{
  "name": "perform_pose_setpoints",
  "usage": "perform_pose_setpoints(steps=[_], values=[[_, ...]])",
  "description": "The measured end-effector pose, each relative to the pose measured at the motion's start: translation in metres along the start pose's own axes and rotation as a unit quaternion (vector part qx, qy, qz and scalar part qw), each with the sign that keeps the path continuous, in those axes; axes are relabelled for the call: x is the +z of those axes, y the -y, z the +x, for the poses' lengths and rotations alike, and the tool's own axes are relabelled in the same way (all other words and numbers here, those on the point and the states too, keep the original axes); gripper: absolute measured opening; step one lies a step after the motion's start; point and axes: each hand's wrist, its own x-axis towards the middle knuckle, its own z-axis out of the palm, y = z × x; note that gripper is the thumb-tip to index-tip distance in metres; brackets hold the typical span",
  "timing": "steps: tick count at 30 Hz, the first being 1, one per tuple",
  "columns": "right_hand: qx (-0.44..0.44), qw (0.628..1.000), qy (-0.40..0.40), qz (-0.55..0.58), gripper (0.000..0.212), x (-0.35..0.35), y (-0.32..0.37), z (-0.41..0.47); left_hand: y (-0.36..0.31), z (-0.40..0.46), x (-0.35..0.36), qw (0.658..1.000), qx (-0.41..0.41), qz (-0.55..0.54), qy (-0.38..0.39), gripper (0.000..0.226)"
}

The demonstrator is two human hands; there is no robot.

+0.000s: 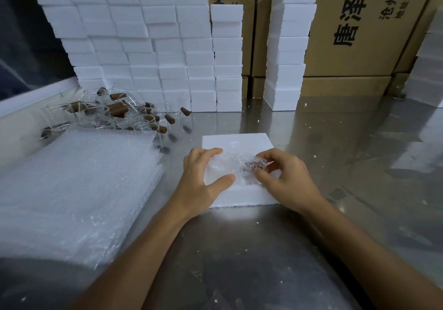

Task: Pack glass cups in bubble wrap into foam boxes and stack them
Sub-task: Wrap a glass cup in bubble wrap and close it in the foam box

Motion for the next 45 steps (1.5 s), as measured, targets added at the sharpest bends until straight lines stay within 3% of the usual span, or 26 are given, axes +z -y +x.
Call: perform_pose_setpoints(steps=[4, 9, 13, 17, 21, 24, 30, 36, 41, 45], values=[[0.004, 0.999, -0.032, 0.011, 0.02, -0.001, -0.002, 0.001, 0.001, -0.001, 0.001, 0.999, -0.003, -0.032, -0.018, 0.052], [0.094, 0.987, -0.114, 0.059, 0.035, -0.008, -0.01, 0.008, 0.003, 0.004, 0.002, 0.985, -0.084, -0.082, -0.127, 0.051], [0.186, 0.973, -0.032, 0.136, 0.064, -0.009, -0.019, 0.01, 0.007, 0.007, 0.0, 0.981, -0.148, -0.078, -0.099, 0.051], [0.16, 0.974, -0.006, 0.16, 0.07, -0.007, -0.019, 0.009, 0.0, 0.005, 0.0, 0.981, -0.127, -0.116, -0.086, 0.025], [0.102, 0.976, -0.062, 0.181, 0.061, -0.012, -0.011, 0.01, -0.003, 0.006, -0.004, 0.974, -0.071, -0.19, -0.103, 0.026], [0.057, 0.965, -0.135, 0.216, 0.043, -0.018, -0.001, 0.01, -0.009, 0.007, -0.008, 0.971, -0.021, -0.201, -0.129, 0.044], [0.012, 0.945, -0.221, 0.241, 0.018, -0.023, 0.01, 0.008, -0.023, 0.008, -0.013, 0.953, 0.042, -0.217, -0.209, 0.031], [0.009, 0.936, -0.205, 0.287, 0.01, -0.017, 0.013, 0.003, -0.024, 0.005, -0.009, 0.95, 0.064, -0.194, -0.236, 0.025], [-0.02, 0.933, -0.206, 0.294, 0.014, -0.017, 0.016, 0.002, -0.026, 0.002, -0.008, 0.95, 0.104, -0.169, -0.242, 0.036], [0.012, 0.942, -0.166, 0.293, 0.014, -0.013, 0.008, 0.002, -0.018, 0.003, -0.008, 0.956, 0.077, -0.132, -0.249, 0.042]])
